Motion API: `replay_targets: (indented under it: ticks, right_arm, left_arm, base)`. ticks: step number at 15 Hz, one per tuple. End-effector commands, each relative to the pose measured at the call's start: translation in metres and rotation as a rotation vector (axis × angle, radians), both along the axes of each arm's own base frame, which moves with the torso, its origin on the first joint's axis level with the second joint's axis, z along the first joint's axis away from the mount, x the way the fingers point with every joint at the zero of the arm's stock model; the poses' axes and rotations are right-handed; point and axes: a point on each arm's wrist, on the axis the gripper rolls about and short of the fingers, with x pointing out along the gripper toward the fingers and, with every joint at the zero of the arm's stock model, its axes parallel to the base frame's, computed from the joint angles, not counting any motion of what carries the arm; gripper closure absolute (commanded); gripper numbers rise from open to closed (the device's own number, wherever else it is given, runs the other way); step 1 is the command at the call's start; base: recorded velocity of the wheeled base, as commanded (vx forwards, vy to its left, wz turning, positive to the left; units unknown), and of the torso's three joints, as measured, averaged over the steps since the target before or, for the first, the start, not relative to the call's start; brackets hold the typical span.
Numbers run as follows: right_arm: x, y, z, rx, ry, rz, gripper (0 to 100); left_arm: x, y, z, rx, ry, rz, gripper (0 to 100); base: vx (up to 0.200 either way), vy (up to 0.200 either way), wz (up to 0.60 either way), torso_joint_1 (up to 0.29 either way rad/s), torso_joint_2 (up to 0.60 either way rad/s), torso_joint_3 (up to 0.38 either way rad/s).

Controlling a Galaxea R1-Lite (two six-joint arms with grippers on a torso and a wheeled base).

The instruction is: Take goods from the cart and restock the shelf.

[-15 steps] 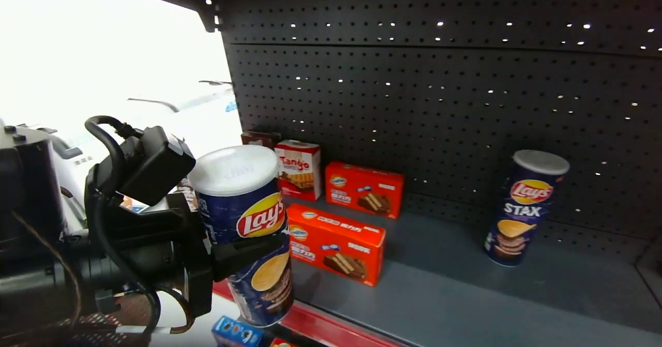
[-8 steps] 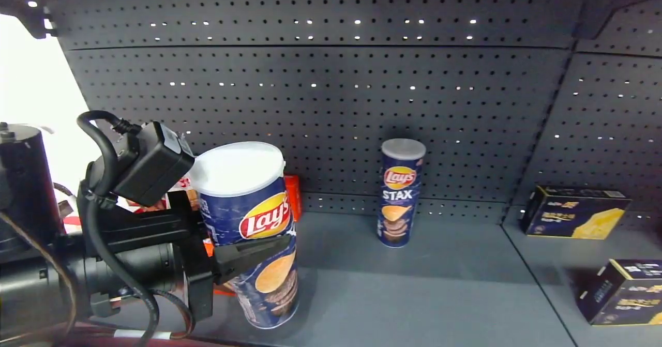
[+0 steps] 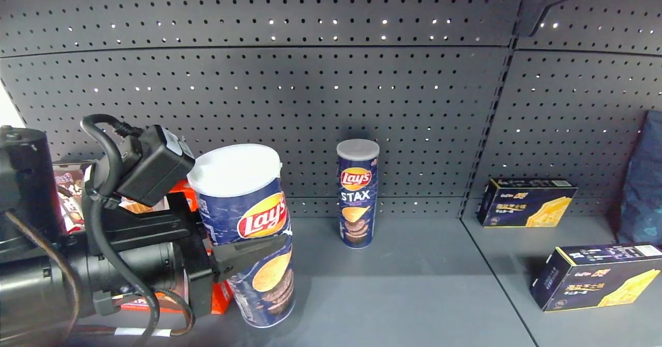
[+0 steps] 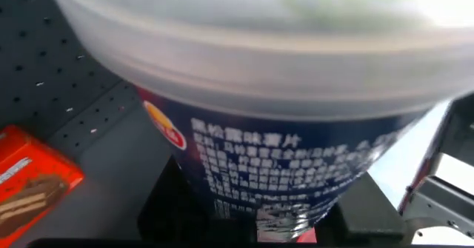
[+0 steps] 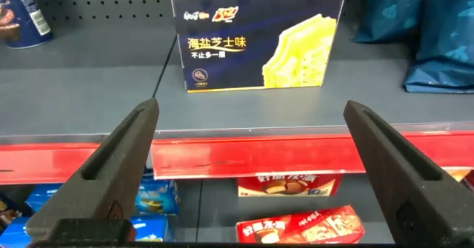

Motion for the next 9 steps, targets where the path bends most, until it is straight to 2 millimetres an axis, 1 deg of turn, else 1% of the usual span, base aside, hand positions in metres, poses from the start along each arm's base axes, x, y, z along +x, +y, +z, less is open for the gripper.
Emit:
replay_targets:
  ticks: [1,4,8,9]
  right_arm:
    - [0.0,0.0,0.0,0.0,0.001,0.0,0]
    - [0.0,0.0,0.0,0.0,0.001,0.0,0]
    - [0.001,0.0,0.0,-0.003,0.015,0.02,0]
    - [0.004,0.0,0.001,-0.003,0.058,0.013,0]
  left_arm:
    - [0.001,0.001,0.0,0.0,-0.002,0.008,100]
    - [0.001,0.004,-0.002,0.003,0.006,0.022,100]
    - [-0.013,0.013,-0.013,0.014,0.024,0.021,100]
    - [-0.017,0.014,-0.016,0.017,0.029,0.018,100]
  base:
    - [0.0,0.0,0.0,0.0,0.0,0.0]
    - [0.0,0.0,0.0,0.0,0.0,0.0]
    - [0.0,0.0,0.0,0.0,0.0,0.0]
    - [0.0,0.0,0.0,0.0,0.0,0.0]
